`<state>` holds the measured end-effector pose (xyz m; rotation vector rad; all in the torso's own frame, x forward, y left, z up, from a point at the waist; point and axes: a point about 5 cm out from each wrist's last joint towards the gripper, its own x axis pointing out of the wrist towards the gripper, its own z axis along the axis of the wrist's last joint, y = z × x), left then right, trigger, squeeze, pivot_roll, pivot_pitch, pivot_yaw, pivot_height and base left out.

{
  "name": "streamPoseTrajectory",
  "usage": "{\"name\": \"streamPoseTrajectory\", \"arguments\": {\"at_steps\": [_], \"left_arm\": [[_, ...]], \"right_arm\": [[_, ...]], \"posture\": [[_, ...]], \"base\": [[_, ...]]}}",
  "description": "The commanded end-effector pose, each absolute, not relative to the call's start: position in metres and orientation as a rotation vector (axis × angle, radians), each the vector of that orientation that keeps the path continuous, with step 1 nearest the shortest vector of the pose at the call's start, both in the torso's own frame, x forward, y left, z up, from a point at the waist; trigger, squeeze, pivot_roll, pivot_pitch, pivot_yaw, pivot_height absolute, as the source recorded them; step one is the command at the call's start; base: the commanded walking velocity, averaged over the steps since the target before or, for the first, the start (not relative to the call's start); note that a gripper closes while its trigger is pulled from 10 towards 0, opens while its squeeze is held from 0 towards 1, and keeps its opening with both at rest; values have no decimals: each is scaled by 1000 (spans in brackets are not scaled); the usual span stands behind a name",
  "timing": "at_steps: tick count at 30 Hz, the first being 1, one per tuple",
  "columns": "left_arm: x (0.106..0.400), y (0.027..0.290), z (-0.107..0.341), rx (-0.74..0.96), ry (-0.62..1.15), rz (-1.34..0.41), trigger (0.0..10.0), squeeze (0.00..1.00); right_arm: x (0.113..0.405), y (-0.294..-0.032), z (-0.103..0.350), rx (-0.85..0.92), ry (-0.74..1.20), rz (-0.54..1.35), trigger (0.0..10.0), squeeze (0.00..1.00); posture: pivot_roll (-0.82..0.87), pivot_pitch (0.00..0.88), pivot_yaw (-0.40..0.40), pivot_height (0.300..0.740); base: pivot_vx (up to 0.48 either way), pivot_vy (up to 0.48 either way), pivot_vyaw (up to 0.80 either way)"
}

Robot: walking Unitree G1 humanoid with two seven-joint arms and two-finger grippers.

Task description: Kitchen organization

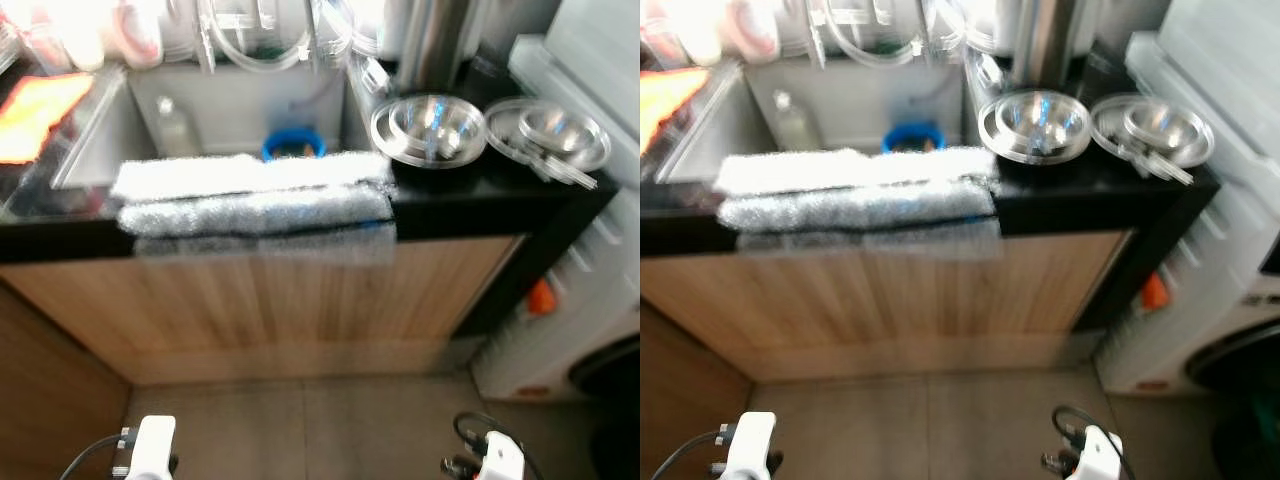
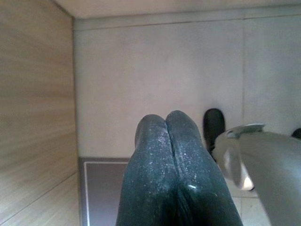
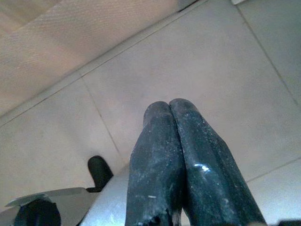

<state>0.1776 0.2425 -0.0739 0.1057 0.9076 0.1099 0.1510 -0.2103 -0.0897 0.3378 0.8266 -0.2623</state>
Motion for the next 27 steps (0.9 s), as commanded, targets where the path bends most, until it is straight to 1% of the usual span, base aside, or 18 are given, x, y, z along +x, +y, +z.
{"name": "streamPoseTrajectory", "arguments": {"at_steps": [1,9,16,23,27], "left_arm": [[175,238,-76,102,920,103,10000,0],[183,235,-73,101,894,96,10000,0],[188,232,-71,90,860,97,10000,0],[186,234,-72,104,871,102,10000,0],[184,235,-72,109,876,105,10000,0]], "right_arm": [[143,-216,-92,332,849,-284,10000,0],[143,-215,-92,332,849,-284,10000,0],[143,-215,-92,333,848,-284,10000,0],[143,-215,-92,334,847,-283,10000,0],[144,-216,-92,333,842,-284,10000,0]], "posture": [[8,99,16,740],[9,99,16,740],[7,101,17,740],[8,103,16,740],[9,103,15,740]], "base": [[0,266,0],[0,267,0],[0,0,0],[0,0,0],[304,0,0]]}}
